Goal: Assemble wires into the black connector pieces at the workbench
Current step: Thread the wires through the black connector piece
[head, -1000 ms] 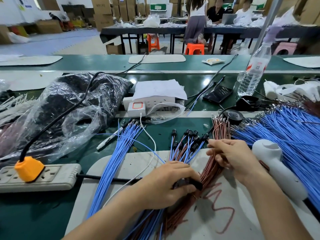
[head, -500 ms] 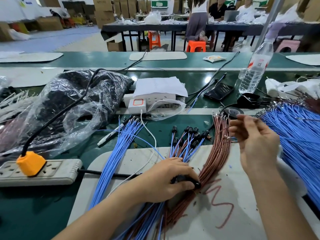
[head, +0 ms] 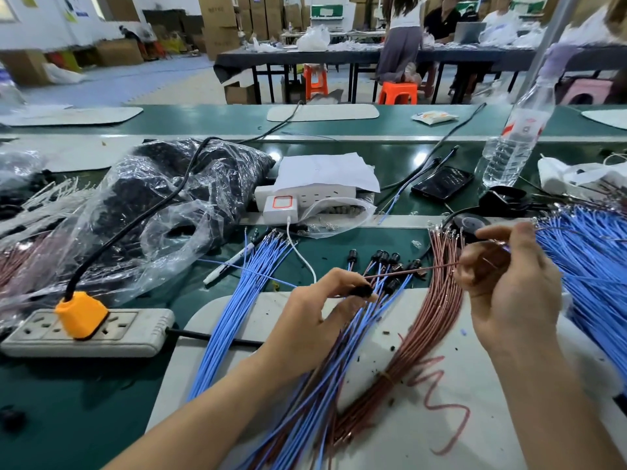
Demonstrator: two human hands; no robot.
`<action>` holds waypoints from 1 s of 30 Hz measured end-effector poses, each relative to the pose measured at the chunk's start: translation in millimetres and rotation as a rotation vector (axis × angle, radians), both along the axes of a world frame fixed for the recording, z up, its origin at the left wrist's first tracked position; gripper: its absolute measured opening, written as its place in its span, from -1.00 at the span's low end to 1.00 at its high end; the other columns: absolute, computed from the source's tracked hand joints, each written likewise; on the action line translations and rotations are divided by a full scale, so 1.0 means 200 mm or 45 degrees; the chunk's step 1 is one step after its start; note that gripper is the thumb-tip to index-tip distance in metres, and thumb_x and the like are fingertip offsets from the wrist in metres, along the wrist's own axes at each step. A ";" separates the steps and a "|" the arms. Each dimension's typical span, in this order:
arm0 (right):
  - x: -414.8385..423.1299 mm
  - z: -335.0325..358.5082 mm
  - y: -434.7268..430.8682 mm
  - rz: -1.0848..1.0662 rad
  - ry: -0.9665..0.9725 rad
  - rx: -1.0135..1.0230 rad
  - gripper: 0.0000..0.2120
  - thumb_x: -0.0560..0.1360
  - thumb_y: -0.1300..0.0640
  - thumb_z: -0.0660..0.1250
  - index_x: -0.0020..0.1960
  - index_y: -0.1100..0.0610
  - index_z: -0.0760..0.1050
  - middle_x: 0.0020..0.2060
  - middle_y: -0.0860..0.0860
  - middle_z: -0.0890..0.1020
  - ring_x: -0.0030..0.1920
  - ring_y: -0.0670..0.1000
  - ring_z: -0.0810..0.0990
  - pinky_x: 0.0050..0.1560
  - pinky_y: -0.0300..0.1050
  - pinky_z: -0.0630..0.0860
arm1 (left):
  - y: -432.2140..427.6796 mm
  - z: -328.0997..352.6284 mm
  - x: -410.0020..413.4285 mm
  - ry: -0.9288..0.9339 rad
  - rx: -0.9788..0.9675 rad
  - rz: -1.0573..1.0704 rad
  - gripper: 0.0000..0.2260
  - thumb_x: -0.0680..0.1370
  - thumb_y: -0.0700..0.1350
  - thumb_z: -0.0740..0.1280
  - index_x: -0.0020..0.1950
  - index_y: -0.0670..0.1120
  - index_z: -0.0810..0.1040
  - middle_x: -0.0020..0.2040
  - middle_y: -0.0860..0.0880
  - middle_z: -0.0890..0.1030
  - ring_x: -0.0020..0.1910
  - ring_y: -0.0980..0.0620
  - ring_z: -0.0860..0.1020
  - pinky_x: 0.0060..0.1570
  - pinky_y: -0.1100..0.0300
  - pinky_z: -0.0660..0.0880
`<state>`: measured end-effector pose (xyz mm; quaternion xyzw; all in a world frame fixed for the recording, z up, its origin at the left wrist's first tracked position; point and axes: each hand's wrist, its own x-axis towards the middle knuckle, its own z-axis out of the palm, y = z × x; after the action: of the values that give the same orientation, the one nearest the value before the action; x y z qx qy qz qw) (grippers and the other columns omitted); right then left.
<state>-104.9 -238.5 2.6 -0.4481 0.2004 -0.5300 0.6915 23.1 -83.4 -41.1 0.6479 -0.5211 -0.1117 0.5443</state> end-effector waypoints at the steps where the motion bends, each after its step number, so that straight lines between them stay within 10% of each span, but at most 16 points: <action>1: 0.00 0.01 0.00 -0.035 -0.027 0.016 -0.59 0.66 0.01 0.07 -0.28 0.12 0.48 -0.56 0.00 0.53 -0.56 -0.04 0.44 -0.52 -0.32 0.35 | 0.00 0.00 0.00 0.001 0.010 0.012 -0.87 0.57 -0.26 0.28 0.08 -0.09 0.51 -0.02 0.08 0.68 0.06 0.22 0.60 0.12 0.29 0.47; 17: -0.01 0.03 0.03 -0.183 -0.071 -0.146 -0.58 0.66 0.01 0.07 -0.33 0.04 0.45 -0.59 -0.05 0.47 -0.56 -0.07 0.41 -0.51 -0.33 0.26 | 0.00 0.01 0.01 0.007 0.096 -0.013 -0.78 0.61 -0.35 0.17 0.08 -0.05 0.45 0.10 0.07 0.62 0.15 0.32 0.50 0.10 0.51 0.32; 30: 0.01 0.01 0.05 -0.251 -0.026 -0.216 -0.60 0.67 0.02 0.05 -0.28 0.09 0.41 -0.57 -0.06 0.51 -0.55 -0.06 0.45 -0.53 -0.31 0.29 | 0.00 0.02 0.02 -0.166 0.103 0.113 -0.82 0.55 -0.19 0.26 0.11 -0.04 0.56 -0.06 0.30 0.54 -0.04 0.12 0.49 0.14 0.00 0.40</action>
<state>-103.4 -229.1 5.5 -0.4778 0.1906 -0.6149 0.5978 27.6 -82.8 -37.8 0.6977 -0.5213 -0.0660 0.4869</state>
